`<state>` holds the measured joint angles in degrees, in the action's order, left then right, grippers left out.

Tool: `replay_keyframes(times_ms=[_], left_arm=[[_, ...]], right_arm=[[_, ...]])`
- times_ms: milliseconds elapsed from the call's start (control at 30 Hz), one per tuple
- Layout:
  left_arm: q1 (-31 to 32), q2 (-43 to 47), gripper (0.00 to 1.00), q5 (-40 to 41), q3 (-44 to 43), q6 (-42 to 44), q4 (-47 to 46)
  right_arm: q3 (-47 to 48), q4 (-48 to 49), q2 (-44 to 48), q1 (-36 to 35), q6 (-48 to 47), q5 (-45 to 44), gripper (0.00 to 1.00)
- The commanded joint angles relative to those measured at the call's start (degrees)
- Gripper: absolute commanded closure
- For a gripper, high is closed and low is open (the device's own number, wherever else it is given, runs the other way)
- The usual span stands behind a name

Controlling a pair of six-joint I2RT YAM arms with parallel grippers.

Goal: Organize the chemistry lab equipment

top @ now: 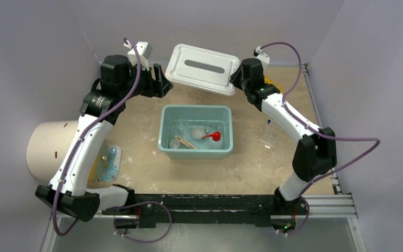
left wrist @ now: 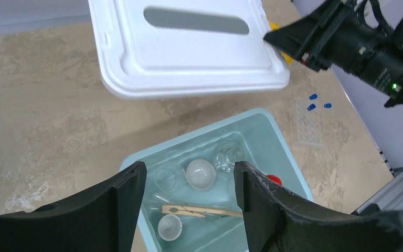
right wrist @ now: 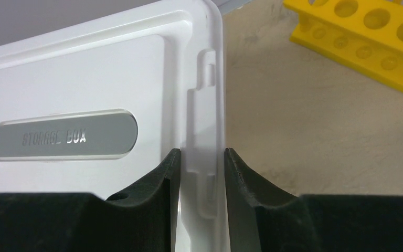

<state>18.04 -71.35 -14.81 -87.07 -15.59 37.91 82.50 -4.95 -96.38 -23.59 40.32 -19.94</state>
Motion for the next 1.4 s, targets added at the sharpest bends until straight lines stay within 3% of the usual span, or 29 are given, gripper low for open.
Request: replay_keyframes(times_ms=[0, 367, 833, 1367], left_arm=[[0.2, -0.1, 0.37, 1.6, -4.8, -1.2, -0.7], [0.2, 0.9, 0.37, 4.1, -4.9, -1.5, 1.4], [0.2, 7.9, 0.37, 4.8, 5.5, -3.3, 4.1], [0.2, 9.7, 0.37, 5.3, 8.8, -2.7, 5.2]], right_arm=[[-4.3, 4.2, 7.7, -1.1, -2.0, 3.1, 1.00], [-18.4, 3.9, 20.7, -10.0, -2.9, 2.2, 1.00], [-31.4, 0.8, 34.6, -12.6, -0.2, 3.0, 1.00], [-36.4, -2.5, 36.8, -18.2, 7.7, -1.4, 1.00]])
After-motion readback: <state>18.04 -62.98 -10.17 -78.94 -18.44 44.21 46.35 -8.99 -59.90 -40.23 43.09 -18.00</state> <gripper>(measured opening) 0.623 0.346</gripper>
